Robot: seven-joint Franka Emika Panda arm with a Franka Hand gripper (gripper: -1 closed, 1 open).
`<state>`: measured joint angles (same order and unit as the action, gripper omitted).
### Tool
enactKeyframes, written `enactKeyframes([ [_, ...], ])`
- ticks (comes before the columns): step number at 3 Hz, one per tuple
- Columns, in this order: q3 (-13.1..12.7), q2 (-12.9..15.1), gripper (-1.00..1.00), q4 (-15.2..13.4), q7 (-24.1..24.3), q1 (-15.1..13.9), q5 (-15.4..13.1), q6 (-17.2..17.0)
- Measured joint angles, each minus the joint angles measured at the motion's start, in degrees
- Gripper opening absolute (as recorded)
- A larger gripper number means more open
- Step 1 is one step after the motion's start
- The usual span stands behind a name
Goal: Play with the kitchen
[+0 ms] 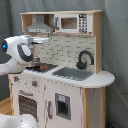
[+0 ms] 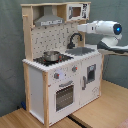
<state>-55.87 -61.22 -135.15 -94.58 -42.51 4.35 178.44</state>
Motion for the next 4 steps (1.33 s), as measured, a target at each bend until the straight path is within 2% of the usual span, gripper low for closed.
enactKeyframes([
  [3,-4.21,8.00,1.00,12.13,-0.56,-12.33,0.00,0.25],
  [4,-6.59,10.34,1.00,16.45,-1.01,-16.13,0.00,0.23],
])
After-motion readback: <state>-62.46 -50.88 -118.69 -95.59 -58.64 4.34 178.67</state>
